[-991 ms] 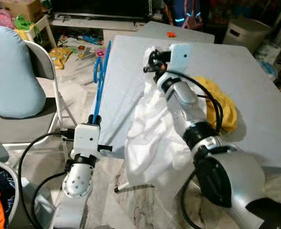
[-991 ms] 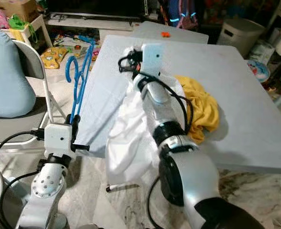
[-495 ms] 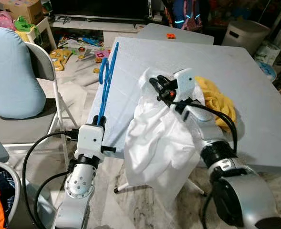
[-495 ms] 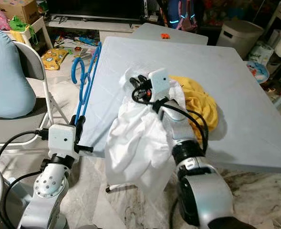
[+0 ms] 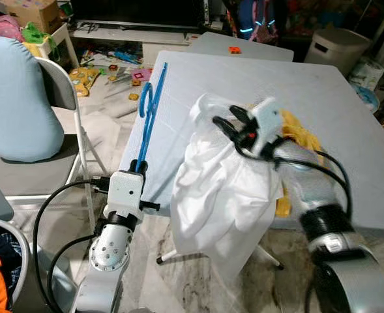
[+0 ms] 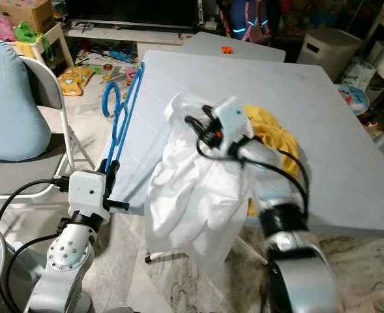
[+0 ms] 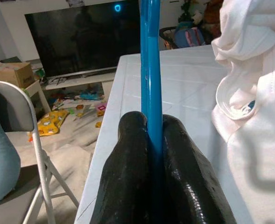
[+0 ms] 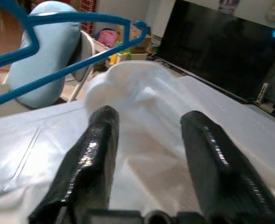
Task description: Hang hanger
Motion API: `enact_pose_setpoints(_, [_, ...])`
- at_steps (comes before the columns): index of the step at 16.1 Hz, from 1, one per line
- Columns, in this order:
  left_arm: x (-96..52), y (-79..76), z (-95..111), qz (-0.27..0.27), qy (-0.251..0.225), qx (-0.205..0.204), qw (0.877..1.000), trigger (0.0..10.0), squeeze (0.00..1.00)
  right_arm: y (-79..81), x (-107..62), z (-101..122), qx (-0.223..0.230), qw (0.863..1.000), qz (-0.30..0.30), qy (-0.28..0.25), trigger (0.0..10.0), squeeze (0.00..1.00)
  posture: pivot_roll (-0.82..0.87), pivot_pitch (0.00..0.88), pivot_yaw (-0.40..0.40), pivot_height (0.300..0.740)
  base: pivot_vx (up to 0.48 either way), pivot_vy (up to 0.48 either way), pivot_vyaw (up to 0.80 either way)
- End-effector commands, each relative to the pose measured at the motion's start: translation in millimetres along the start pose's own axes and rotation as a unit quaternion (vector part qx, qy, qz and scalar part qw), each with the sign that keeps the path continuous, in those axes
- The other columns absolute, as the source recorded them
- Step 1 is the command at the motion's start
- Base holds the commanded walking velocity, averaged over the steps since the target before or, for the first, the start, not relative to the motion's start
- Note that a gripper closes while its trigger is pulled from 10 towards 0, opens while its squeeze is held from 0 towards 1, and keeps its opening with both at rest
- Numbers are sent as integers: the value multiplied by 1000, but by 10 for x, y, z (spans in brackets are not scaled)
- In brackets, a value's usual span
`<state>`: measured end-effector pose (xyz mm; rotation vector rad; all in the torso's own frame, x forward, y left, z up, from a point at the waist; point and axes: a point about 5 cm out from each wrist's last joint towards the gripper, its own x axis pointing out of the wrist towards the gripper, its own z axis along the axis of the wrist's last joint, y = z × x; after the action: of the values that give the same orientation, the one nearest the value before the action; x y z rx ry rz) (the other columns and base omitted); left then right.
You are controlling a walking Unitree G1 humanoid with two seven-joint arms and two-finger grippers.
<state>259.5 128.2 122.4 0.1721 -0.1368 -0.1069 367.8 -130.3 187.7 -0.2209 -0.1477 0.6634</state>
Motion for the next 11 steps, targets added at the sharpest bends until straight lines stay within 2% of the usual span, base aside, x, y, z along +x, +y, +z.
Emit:
enact_pose_setpoints(1, [1, -2, -11, -7, -2, -1, 1000, 10000, 0, 31, -58, -9, 0, 1000, 19, 7, 10000, 1000, 109, 42, -57, 740, 0, 0, 0])
enact_pose_setpoints(3, [-25, 23, -60, -8, 3, 3, 1000, 10000, 0, 142, -345, -70, 32, 997, 74, 0, 10000, 1000, 108, 42, -55, 740, 0, 0, 0])
enact_pose_setpoints(5, [-35, 31, -102, -9, 10, 5, 1000, 10000, 0, 151, -493, -109, 40, 994, 98, 9, 10000, 1000, 99, 43, -50, 740, 0, 0, 0])
enact_pose_setpoints(8, [-32, 22, -127, -21, 13, 7, 1000, 10000, 0, 50, -749, -140, 22, 990, 130, 48, 10000, 1000, 85, 43, -38, 740, 0, 0, 0])
enact_pose_setpoints(11, [-23, 25, -137, -24, 12, 8, 1000, 10000, 0, -23, -850, -129, -1, 989, 132, 71, 10000, 1000, 85, 42, -35, 740, 0, 0, 0])
